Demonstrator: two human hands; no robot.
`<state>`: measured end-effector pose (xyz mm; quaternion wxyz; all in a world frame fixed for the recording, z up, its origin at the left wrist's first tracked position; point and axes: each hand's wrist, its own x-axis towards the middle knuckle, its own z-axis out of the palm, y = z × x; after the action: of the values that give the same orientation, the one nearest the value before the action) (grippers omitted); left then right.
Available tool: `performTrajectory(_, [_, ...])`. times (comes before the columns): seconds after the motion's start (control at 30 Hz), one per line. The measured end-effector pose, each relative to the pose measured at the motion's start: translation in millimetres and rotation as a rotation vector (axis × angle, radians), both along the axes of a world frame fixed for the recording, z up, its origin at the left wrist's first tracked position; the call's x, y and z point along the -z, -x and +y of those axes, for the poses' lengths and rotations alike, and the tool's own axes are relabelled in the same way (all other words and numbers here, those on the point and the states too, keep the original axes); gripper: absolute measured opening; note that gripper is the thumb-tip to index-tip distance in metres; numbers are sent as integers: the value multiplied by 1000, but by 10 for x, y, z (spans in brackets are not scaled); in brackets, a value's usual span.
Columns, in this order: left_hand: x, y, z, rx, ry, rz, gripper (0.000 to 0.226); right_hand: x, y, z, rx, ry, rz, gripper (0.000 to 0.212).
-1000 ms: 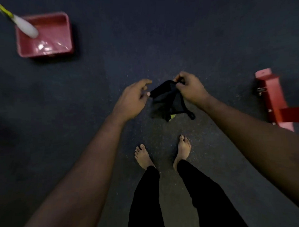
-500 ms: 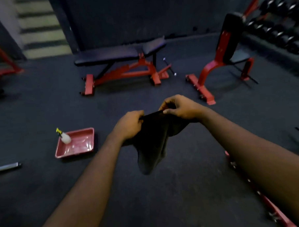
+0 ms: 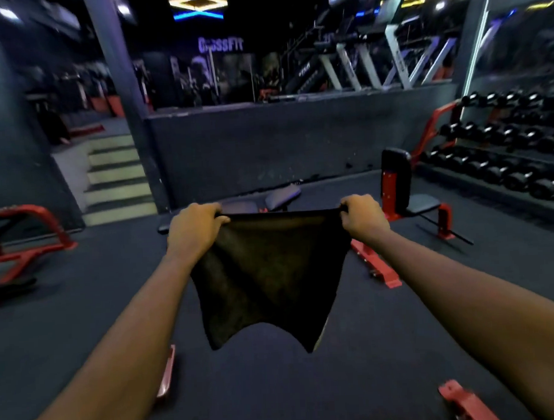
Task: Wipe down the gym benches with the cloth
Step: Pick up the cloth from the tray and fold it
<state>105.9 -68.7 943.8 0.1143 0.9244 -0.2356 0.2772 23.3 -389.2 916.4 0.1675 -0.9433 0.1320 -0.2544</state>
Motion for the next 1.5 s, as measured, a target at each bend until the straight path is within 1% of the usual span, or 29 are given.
performTrajectory(0.07, [-190,-37,79,13,59,-23,22,-136,62,-271,58,-13,-58,18])
performTrajectory(0.17, [-405,-122,195,174,157,78,20,-283,163,-626,86,-61,-161,21])
performTrajectory(0.27, [-492,-148,222,292,233,191,21,-399,223,-780,38,-85,-226,17])
performTrajectory(0.3, [-518,-153,211,308,271,202,23,-463,246,-810,13,-108,-256,14])
performTrajectory(0.37, [-548,-181,245,342,347,211,27,-552,279,-844,-32,-167,-296,18])
performTrajectory(0.47, [-619,-201,256,382,482,219,29,-643,331,-917,-82,-228,-309,21])
performTrajectory(0.57, [-688,-191,210,375,568,223,26,-683,351,-956,-134,-322,-300,18])
performTrajectory(0.67, [-720,-205,164,335,616,215,20,-726,336,-973,-141,-421,-262,8])
performTrajectory(0.77, [-774,-222,51,235,689,191,16,-740,272,-1014,-148,-550,-255,16])
performTrajectory(0.8, [-810,-206,0,196,706,167,16,-756,252,-1005,-138,-602,-268,15])
performTrajectory(0.87, [-884,-136,-115,94,747,88,17,-794,253,-944,-91,-673,-320,12])
performTrajectory(0.93, [-955,-56,-230,-11,758,33,20,-841,275,-851,-13,-668,-422,14])
performTrajectory(1.0, [-995,-9,-327,-60,763,61,24,-894,305,-711,87,-624,-517,14])
performTrajectory(1.03, [-1009,19,-365,-61,785,114,25,-909,306,-623,100,-639,-527,14])
performTrajectory(1.1, [-1004,111,-467,-20,818,233,23,-901,294,-405,20,-748,-463,13])
performTrajectory(1.2, [-908,315,-714,105,751,368,22,-839,260,-30,-159,-873,-304,18])
performTrajectory(1.27, [-800,442,-896,174,670,431,22,-776,244,207,-253,-890,-241,20])
performTrajectory(1.33, [-658,487,-1035,235,592,469,23,-686,217,390,-351,-911,-177,16])
performTrajectory(1.43, [-485,507,-1119,293,541,500,21,-553,196,533,-463,-908,-92,6])
performTrajectory(1.5, [-424,501,-1103,297,513,497,22,-503,198,541,-501,-908,-70,4])
